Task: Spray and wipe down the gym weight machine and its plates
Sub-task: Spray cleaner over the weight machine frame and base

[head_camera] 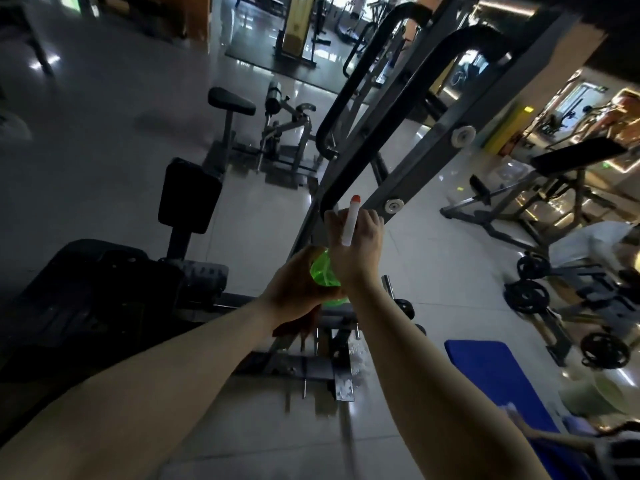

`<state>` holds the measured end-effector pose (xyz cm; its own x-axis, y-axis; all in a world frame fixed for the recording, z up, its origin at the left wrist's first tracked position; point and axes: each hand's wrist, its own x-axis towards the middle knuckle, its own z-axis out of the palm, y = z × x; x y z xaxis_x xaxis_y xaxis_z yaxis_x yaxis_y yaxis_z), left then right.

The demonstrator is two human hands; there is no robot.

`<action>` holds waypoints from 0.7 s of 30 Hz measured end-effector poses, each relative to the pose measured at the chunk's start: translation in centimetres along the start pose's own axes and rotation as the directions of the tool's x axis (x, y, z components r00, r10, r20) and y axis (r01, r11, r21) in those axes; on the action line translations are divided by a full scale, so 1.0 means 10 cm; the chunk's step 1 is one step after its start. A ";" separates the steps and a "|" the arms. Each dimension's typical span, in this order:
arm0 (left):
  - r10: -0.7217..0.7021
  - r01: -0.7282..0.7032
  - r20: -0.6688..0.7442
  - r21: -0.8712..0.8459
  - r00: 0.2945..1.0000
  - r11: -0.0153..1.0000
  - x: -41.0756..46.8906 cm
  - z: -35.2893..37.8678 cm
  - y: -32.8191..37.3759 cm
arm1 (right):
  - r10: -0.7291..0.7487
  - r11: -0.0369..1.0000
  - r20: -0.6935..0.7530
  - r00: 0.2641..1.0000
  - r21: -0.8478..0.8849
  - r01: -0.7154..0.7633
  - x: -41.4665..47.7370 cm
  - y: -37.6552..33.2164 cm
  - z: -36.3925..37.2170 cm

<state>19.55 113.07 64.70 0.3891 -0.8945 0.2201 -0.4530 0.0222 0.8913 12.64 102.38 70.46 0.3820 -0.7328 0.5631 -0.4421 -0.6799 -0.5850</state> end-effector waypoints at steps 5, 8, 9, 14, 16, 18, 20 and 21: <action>0.079 -0.079 0.011 -0.013 0.997 0.997 0.20 -0.11 0.33 | -0.032 0.999 -0.080 0.996 0.008 0.033 0.26 -0.19 -0.27; 0.129 -0.128 0.031 -0.028 0.991 0.991 0.31 -0.16 0.51 | -0.026 0.999 -0.158 0.987 0.022 0.030 0.38 -0.26 -0.43; 0.143 -0.143 0.036 -0.021 0.989 0.990 0.34 -0.16 0.56 | -0.004 0.999 -0.184 0.983 0.037 0.011 0.41 -0.27 -0.48; 0.204 -0.206 0.052 0.036 0.978 0.978 0.47 -0.12 0.76 | 0.004 0.996 -0.303 0.953 0.087 0.023 0.48 -0.27 -0.70; 0.209 -0.211 0.057 0.029 0.976 0.977 0.50 -0.08 0.81 | -0.011 0.994 -0.338 0.941 0.099 0.047 0.50 -0.26 -0.77; 0.217 -0.218 0.074 0.005 0.973 0.976 0.54 -0.03 0.86 | -0.036 0.995 -0.363 0.931 0.070 0.066 0.52 -0.22 -0.83; 0.212 -0.211 0.095 -0.017 0.973 0.977 0.55 0.03 0.88 | -0.020 0.997 -0.361 0.932 0.057 0.044 0.52 -0.16 -0.89; 0.210 -0.209 0.102 -0.018 0.972 0.978 0.56 0.06 0.88 | -0.002 0.999 -0.358 0.934 0.050 0.021 0.50 -0.12 -0.91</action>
<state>17.27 108.03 73.50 0.2012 -0.9109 0.3603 -0.5096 0.2168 0.8326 7.74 99.74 79.27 0.0673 -0.6739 0.7358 -0.3926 -0.6959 -0.6014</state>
